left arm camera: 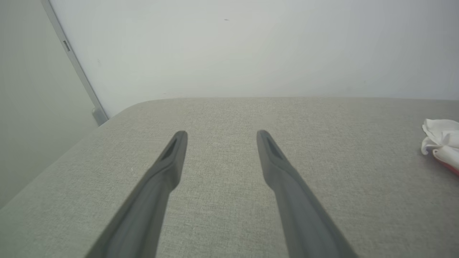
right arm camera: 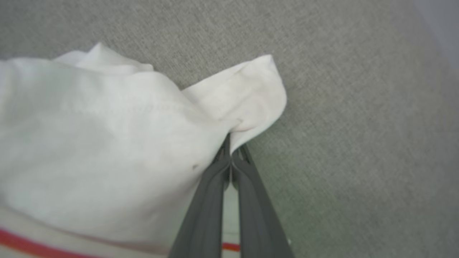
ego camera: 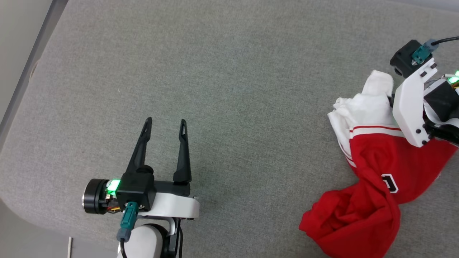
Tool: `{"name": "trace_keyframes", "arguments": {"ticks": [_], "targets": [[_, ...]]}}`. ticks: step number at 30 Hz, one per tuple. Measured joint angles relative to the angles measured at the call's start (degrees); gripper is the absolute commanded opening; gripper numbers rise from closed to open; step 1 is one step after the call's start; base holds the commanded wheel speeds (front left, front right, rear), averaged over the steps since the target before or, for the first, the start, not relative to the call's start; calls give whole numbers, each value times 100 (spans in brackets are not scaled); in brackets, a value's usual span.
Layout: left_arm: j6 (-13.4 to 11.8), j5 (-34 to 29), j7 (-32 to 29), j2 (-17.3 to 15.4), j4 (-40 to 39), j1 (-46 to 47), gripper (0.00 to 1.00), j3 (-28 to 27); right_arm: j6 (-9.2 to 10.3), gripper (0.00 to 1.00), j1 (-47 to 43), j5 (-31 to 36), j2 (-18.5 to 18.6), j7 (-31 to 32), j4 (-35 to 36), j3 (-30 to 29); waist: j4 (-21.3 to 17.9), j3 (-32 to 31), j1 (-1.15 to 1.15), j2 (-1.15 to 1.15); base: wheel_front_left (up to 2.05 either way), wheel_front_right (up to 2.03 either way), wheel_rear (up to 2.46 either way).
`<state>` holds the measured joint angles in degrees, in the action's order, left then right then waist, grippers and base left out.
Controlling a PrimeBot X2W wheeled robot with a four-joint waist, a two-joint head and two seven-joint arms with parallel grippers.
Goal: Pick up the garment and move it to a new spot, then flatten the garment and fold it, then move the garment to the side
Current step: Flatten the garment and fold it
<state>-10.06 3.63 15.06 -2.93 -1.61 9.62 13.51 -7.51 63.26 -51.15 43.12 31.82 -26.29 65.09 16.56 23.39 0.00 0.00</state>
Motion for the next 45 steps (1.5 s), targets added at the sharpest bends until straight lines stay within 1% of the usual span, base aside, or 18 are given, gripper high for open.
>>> {"name": "trace_keyframes", "arguments": {"ticks": [3,6,9,13,18,23,27,31,37,41,43,45], "targets": [[46,-55,0,0,18,-58,100,-112,-1,0,42,-119,-12,-591,56,-35,-61,-166,0,0,0,0,0],[69,-97,1,1,23,-204,100,-188,0,0,85,-267,52,-1131,193,-119,-126,-372,0,0,0,0,0],[109,-140,1,-3,19,-333,100,-279,0,0,47,-381,199,-1635,421,-226,-197,-588,0,0,0,0,0],[148,-174,0,-16,12,-524,100,-380,-1,0,-179,-450,482,-2152,861,-415,-294,-868,0,0,0,0,0],[179,-194,0,-57,-1,-791,100,-504,-1,0,-777,-559,884,-2658,1380,-917,-432,-1196,0,0,0,0,0],[198,-242,0,-75,-36,-1016,100,-583,-1,0,-1577,-568,1228,-2961,1673,-1656,-587,-1476,0,0,0,0,0],[208,-247,1,-102,-74,-1130,100,-626,-1,0,-2197,-503,1430,-3050,1796,-2385,-709,-1651,0,0,0,0,0],[248,-254,0,-132,-77,-1188,100,-646,-2,0,-2802,-406,1517,-3029,1864,-3243,-802,-1775,0,0,0,0,0],[299,-290,0,-129,-76,-1209,100,-612,-1,0,-3451,-71,1630,-2914,1927,-4581,-756,-1855,0,0,0,0,0],[316,-289,0,-126,-83,-1265,100,-619,-1,0,-3712,200,1559,-2621,2320,-5283,-652,-1886,0,0,0,0,0],[316,-289,1,-118,-96,-1269,100,-605,-1,0,-3785,376,1401,-2402,2627,-5430,-595,-1880,0,0,0,0,0],[315,-281,0,-104,-107,-1268,100,-595,-1,0,-3793,514,1207,-2163,2936,-5422,-541,-1849,0,0,0,0,0]]}}
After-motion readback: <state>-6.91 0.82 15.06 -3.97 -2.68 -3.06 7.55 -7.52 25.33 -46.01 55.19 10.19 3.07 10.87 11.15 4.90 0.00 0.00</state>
